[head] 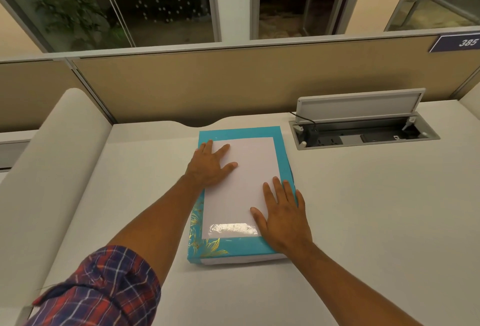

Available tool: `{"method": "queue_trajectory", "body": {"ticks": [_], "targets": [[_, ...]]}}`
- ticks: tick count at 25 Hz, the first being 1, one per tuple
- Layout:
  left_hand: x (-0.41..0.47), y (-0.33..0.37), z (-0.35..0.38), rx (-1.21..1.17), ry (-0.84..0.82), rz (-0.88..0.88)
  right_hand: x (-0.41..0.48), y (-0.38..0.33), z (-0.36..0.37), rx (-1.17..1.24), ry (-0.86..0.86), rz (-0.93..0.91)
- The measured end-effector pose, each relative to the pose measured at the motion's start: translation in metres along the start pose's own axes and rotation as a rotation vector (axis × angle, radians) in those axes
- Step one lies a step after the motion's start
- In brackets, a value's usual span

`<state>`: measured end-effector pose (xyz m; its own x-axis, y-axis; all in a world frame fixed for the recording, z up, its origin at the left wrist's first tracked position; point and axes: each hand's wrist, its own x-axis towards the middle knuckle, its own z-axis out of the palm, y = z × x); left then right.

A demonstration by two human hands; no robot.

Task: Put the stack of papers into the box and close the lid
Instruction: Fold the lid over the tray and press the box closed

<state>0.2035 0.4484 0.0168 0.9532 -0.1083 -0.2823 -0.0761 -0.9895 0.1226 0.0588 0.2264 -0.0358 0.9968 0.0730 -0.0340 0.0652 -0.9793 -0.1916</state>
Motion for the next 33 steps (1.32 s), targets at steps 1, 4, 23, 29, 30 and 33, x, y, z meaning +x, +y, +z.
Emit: {"method": "queue_trajectory", "body": {"ticks": [1, 4, 23, 29, 30, 33], "targets": [[0.001, 0.000, 0.000, 0.002, -0.001, -0.001, 0.000, 0.000, 0.001, -0.005, 0.008, 0.000], [0.002, 0.000, 0.000, 0.011, -0.010, -0.011, 0.000, 0.001, 0.002, -0.013, 0.022, -0.002], [-0.043, 0.016, 0.006, 0.003, -0.020, -0.044, 0.003, 0.008, -0.004, 0.002, -0.028, -0.059], [-0.087, 0.030, 0.022, -0.012, -0.002, -0.031, 0.005, 0.025, -0.014, -0.039, -0.111, -0.137], [-0.093, 0.035, 0.026, -0.016, -0.004, -0.032, 0.004, 0.031, -0.016, -0.042, -0.105, -0.141], [-0.115, 0.054, 0.035, -0.017, 0.007, -0.024, -0.004, 0.046, -0.027, -0.046, -0.091, -0.143]]}}
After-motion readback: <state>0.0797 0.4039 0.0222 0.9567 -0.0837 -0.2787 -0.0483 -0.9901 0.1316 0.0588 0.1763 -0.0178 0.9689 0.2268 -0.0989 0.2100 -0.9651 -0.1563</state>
